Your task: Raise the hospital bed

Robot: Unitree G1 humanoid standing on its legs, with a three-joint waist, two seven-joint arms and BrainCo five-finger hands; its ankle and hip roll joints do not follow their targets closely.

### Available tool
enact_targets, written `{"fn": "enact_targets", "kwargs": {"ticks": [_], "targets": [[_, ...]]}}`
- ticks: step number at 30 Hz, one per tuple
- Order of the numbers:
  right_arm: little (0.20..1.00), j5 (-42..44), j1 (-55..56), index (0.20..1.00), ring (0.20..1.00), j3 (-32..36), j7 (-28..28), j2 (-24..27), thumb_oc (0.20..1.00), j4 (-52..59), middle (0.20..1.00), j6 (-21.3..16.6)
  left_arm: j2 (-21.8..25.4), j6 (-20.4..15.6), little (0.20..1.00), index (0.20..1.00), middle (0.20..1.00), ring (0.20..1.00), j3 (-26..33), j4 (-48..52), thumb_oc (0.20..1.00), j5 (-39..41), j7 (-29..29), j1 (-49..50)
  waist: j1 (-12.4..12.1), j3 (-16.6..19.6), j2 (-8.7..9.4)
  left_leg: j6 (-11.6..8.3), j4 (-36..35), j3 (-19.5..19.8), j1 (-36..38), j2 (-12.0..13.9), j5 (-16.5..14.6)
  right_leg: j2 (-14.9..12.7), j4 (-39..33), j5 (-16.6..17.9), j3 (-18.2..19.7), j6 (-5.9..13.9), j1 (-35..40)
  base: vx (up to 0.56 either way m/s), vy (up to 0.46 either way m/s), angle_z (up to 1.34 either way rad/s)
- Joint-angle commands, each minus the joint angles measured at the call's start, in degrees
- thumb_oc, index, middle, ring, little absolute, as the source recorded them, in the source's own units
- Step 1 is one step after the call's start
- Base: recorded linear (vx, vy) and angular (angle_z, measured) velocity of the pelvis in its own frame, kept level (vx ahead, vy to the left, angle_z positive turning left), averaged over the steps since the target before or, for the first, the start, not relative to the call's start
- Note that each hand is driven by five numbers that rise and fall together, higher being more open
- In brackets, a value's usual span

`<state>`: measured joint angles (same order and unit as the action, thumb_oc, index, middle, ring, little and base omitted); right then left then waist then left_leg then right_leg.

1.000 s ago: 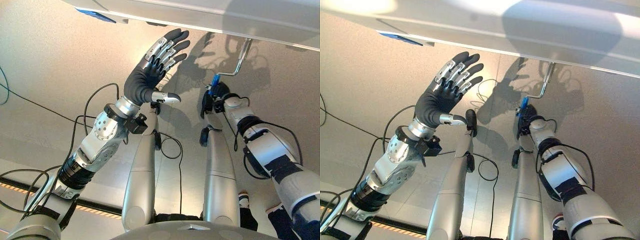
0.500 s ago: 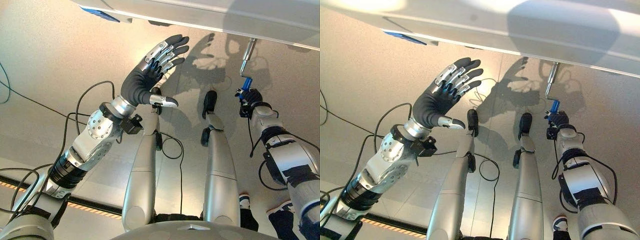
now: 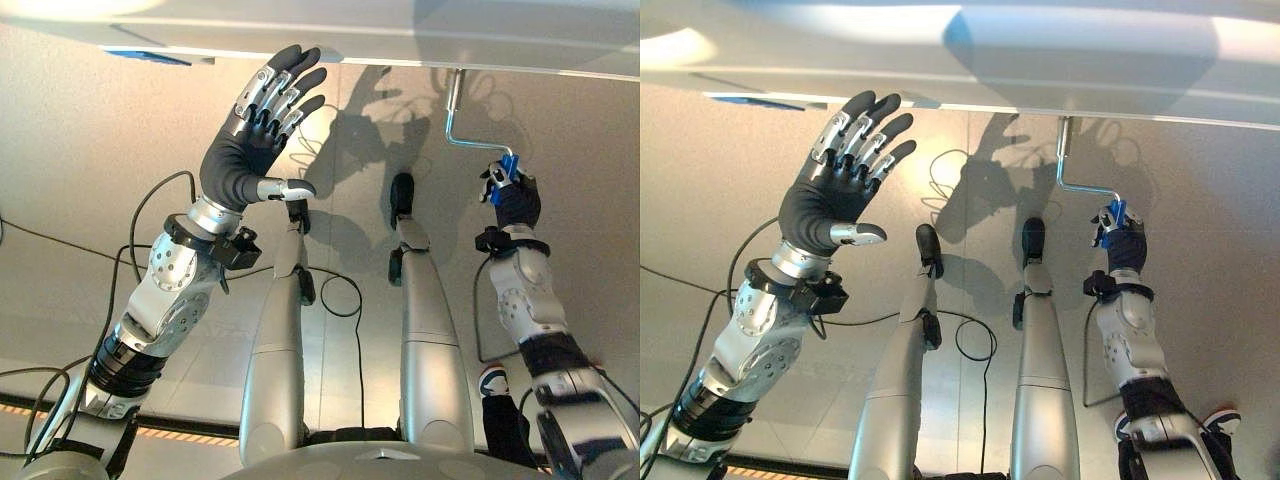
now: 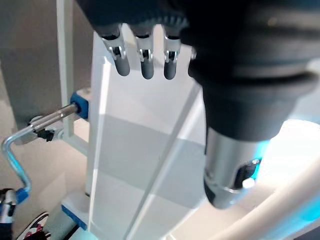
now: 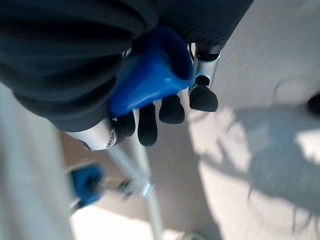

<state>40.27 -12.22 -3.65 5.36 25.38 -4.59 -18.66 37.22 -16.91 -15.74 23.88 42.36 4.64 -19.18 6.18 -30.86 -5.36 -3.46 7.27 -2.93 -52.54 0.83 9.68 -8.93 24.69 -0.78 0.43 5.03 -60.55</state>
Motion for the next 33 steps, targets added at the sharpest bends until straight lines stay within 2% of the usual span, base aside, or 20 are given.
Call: {"fn": "enact_targets", "kwargs": {"ticks": [1,5,10,15,18,20,22,23,25,29,33], "targets": [[0.200,7.26,-0.61,0.200,0.200,5.89,-5.50,2.50,0.200,9.49,0.200,-8.37,1.83,-2.65,1.000,1.000,1.000,1.000,3.56,5.57,1.000,0.22,1.20,3.12,1.32,1.06,1.43,0.88,8.87,-0.83,0.98,-0.47,-9.35,1.34,-7.43,4.79,-1.82,4.11,4.25,0.00,0.000,0.00],[0.200,10.25,0.44,0.200,0.200,3.31,-10.03,3.54,0.200,16.41,0.200,-7.07,2.51,-2.49,1.000,1.000,1.000,1.000,5.12,6.60,1.000,0.33,1.82,4.65,1.47,1.06,1.82,0.75,9.33,-0.75,0.67,-0.32,-9.29,1.46,-7.52,5.00,-1.87,4.02,4.32,0.00,0.000,0.00],[0.200,14.29,-1.53,0.200,0.200,-2.36,-15.17,5.53,0.200,19.15,0.200,-4.29,2.55,-2.44,1.000,1.000,1.000,1.000,4.86,6.81,1.000,0.43,2.83,4.90,1.07,1.06,2.09,0.70,9.61,-0.78,0.61,-0.20,-9.30,1.39,-7.66,5.37,-2.15,3.98,4.55,0.00,0.000,0.00],[0.200,15.23,-7.31,0.200,0.200,-11.80,-17.49,5.53,0.200,17.75,0.200,-1.33,1.74,-2.65,1.000,1.000,1.000,1.000,2.63,5.90,1.000,0.23,3.12,3.07,0.18,1.06,1.92,0.67,9.52,-0.88,0.71,-0.09,-9.05,1.29,-7.70,5.65,-2.25,3.95,4.68,0.00,0.000,0.00],[0.200,14.84,-9.18,0.200,0.200,-14.65,-17.68,5.36,0.200,17.15,0.200,-0.46,1.48,-2.77,1.000,1.000,1.000,1.000,2.17,5.52,1.000,-0.09,2.98,2.47,-0.08,1.06,1.90,0.63,9.47,-0.76,0.74,-0.11,-8.92,1.21,-7.74,5.68,-2.31,3.88,4.76,0.00,0.000,0.00],[0.200,14.90,-15.03,0.200,0.200,-22.99,-19.13,3.25,0.200,11.37,0.200,1.93,0.43,-3.04,1.000,1.000,1.000,1.000,-0.33,4.17,1.000,-0.48,2.74,0.47,-1.09,1.06,1.40,0.60,9.40,-0.70,0.88,-0.17,-8.73,1.08,-7.80,5.84,-2.55,3.82,4.91,0.00,0.000,0.00],[0.200,14.92,-15.10,0.200,0.200,-23.03,-19.16,3.23,0.200,11.29,0.200,1.89,0.44,-3.06,1.000,1.000,1.000,1.000,-0.31,4.15,1.000,-0.48,2.75,0.46,-1.06,1.06,1.41,0.60,9.41,-0.69,0.85,-0.18,-8.73,1.07,-7.80,5.84,-2.56,3.82,4.89,0.00,0.000,0.00],[0.200,10.65,-18.20,0.200,0.200,-26.39,-18.46,3.69,0.200,7.71,0.200,3.22,-0.10,-3.05,1.000,1.000,1.000,1.000,-1.28,3.23,1.000,-1.00,2.61,-0.92,-1.46,1.06,1.16,0.54,9.23,-0.57,0.98,-0.21,-8.63,1.03,-7.93,5.84,-2.75,3.78,5.04,0.00,0.000,0.00],[0.200,8.38,-21.16,0.200,0.200,-29.10,-18.26,3.34,0.200,3.71,0.200,3.93,-0.60,-3.22,1.000,1.000,1.000,1.000,-1.99,2.67,1.000,-1.24,2.79,-1.81,-1.88,1.06,0.87,0.49,9.16,-0.40,1.12,-0.24,-8.60,0.96,-7.88,5.79,-2.84,3.74,5.18,0.00,0.000,0.00],[0.200,6.04,-25.01,0.200,0.200,-31.37,-18.01,2.18,0.200,-1.40,0.200,4.60,-2.11,-3.45,1.000,1.000,1.000,1.000,-2.81,1.87,1.000,-1.59,2.56,-2.80,-2.40,1.06,0.39,0.45,9.15,-0.28,1.16,-0.31,-8.55,0.85,-7.80,5.68,-2.89,3.71,5.19,0.00,0.000,0.00],[0.200,2.57,-31.34,0.200,0.200,-32.46,-15.62,-1.10,0.200,-11.72,0.200,5.19,-4.77,-3.69,1.000,1.000,1.000,1.000,-4.09,0.40,1.000,-2.16,1.83,-4.91,-3.45,1.06,-0.34,0.53,9.22,-0.20,1.22,-0.39,-8.66,0.74,-7.81,5.64,-3.06,3.65,5.26,0.00,0.000,0.01]]}}
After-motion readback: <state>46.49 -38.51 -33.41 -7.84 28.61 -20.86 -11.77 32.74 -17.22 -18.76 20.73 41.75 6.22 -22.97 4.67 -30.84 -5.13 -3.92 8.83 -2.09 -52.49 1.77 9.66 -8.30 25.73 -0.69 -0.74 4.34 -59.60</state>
